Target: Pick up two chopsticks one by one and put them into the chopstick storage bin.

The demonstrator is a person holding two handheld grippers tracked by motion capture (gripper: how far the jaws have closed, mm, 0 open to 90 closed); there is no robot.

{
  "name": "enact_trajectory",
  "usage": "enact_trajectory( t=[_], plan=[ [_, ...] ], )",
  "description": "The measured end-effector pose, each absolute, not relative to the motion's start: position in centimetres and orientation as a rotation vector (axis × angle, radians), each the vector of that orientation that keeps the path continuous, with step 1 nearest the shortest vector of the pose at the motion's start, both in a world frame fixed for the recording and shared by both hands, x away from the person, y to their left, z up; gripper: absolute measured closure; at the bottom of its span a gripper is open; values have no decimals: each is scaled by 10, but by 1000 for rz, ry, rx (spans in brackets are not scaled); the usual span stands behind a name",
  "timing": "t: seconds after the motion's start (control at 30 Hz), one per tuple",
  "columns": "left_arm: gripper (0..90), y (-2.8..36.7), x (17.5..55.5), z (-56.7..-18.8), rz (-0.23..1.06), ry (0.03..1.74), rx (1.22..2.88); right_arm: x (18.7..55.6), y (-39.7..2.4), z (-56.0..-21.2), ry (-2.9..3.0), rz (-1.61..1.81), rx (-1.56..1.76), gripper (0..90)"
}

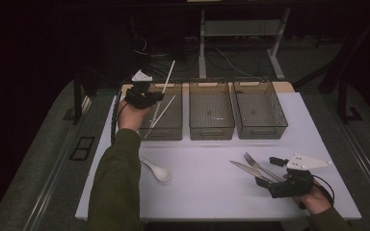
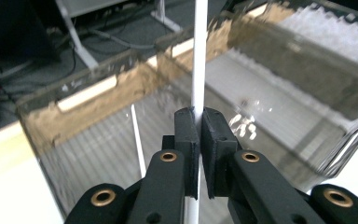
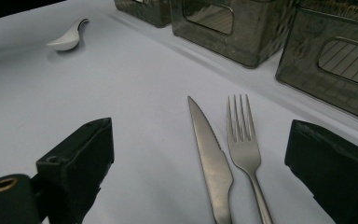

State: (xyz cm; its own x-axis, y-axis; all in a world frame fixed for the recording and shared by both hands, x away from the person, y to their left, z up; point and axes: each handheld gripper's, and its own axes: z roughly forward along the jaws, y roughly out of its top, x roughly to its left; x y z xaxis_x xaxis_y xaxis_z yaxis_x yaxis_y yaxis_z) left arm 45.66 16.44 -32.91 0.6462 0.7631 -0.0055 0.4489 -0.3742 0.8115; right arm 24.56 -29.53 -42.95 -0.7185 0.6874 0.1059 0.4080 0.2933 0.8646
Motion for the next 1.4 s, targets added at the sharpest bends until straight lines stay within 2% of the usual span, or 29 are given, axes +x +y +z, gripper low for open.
enact_trajectory(
  t=[0.5, 1.0, 1.1, 1.17, 1.4],
  plan=[
    [849, 177, 460, -368, 421, 1027, 2089, 246, -295, -430, 2282, 1389, 999, 80],
    [843, 164, 471, -380, 435, 1094, 2088, 246, -295, -430, 2284, 1390, 999, 80],
    [829, 164, 471, -381, 451, 1115, 2080, 246, -295, -430, 2282, 1392, 995, 80],
    [767, 164, 471, -381, 469, 1123, 2074, 246, -296, -430, 2282, 1393, 996, 80],
    [728, 165, 469, -376, 485, 1107, 2054, 246, -295, -430, 2282, 1392, 996, 80]
  ],
)
